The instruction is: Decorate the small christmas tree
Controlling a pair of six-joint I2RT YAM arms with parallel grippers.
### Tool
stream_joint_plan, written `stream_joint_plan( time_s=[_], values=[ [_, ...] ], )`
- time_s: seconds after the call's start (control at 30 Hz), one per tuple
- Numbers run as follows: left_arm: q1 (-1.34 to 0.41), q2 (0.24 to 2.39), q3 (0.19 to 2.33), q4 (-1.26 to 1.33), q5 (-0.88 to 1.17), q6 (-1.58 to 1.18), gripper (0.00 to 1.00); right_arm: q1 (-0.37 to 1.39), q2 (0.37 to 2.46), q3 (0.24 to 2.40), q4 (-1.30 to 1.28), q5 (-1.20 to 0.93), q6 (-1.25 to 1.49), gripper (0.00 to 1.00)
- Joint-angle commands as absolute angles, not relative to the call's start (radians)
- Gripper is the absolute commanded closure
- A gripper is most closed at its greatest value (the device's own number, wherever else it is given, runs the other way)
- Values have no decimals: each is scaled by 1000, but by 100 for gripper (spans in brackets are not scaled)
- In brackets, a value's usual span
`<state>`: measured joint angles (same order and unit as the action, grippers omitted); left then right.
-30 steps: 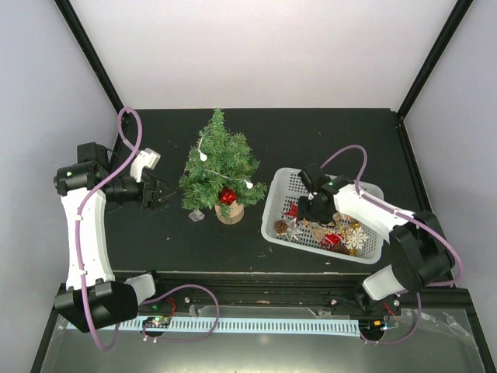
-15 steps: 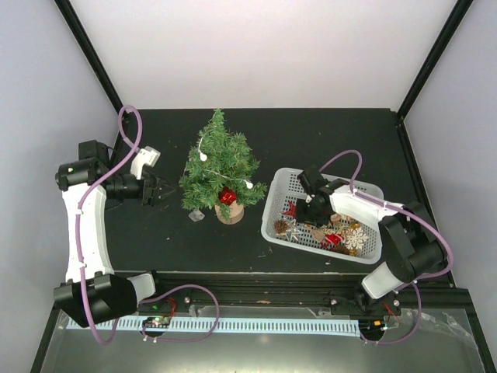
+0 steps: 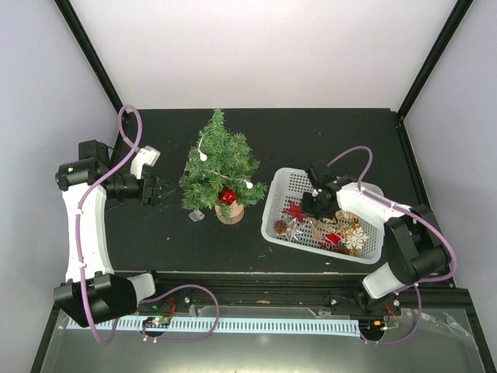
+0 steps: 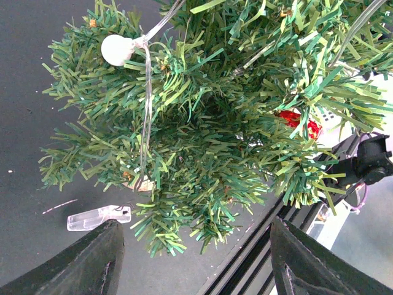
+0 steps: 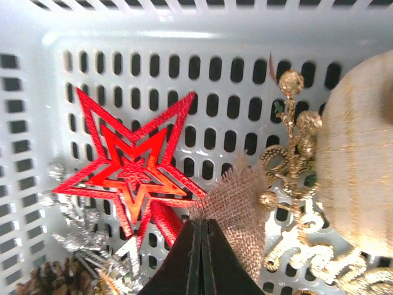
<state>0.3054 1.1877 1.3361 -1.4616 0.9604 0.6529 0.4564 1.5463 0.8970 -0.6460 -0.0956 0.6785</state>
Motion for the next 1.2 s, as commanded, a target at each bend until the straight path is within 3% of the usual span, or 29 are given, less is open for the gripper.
stream_joint_plan(
  time_s=[0.0,0.63,1.0,1.17],
  values=[
    [304,1194,1371,-1441,964,649,34,446,1469,965,-698,-17,653,99],
    [311,1165,1607,-1470,997,609,34,448,1117,1086,-841,-83,518,99],
    [280,1151,1702,-1555,1091,635,34,463,893,1220,-633,-588,432,99],
    [95,1145,1817,-1553,1070,581,35,610,969,1414,-647,-704,449,99]
  ],
)
